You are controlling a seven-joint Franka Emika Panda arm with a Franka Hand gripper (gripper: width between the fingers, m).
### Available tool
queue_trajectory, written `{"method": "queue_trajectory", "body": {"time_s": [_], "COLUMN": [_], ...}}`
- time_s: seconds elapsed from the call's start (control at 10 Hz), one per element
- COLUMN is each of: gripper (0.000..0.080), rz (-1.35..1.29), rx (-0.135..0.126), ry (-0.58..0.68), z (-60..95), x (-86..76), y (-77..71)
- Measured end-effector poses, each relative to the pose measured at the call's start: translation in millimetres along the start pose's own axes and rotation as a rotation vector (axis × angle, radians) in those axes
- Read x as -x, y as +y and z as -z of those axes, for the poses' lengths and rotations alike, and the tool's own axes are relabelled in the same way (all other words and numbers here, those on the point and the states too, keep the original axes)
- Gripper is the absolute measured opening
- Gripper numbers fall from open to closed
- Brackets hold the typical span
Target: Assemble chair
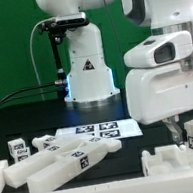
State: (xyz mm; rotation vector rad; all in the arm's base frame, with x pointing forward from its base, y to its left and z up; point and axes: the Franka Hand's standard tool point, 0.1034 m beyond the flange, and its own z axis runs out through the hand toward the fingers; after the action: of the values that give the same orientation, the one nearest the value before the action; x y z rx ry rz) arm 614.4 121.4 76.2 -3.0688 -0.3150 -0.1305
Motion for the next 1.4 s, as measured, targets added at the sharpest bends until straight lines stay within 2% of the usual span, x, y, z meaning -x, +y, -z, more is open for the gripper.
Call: {"method": "queue_trajectory", "body": {"time_s": [0.1,0.2,0.5,0.6,1.0,1.1,1.2,1.4], "gripper": [0.0373,0.0282,0.0282,0.0282,0.0284,0.0284,0.0284,0.0284], "rz": [-0.070,-0.173,-0.643,-0.902,-1.158,-1.295,-1.476,-1.499], "rx": [0.000,0.000,0.008,0.009,-0.017,-0.037,-0.076,-0.079], "ry": [0.001,0.005,0.037,0.041,0.031,0.027,0.020,0.020], "z": [0.2,0.2,-0.7,-1.0,-1.0,-1.1,-0.6,-0.6], "x": [-0.3,-0.6,1.8,2.4,3.3,3.5,5.5,5.7], "y": [0.2,0.6,1.3,1.6,3.9,5.8,7.3,5.8]}}
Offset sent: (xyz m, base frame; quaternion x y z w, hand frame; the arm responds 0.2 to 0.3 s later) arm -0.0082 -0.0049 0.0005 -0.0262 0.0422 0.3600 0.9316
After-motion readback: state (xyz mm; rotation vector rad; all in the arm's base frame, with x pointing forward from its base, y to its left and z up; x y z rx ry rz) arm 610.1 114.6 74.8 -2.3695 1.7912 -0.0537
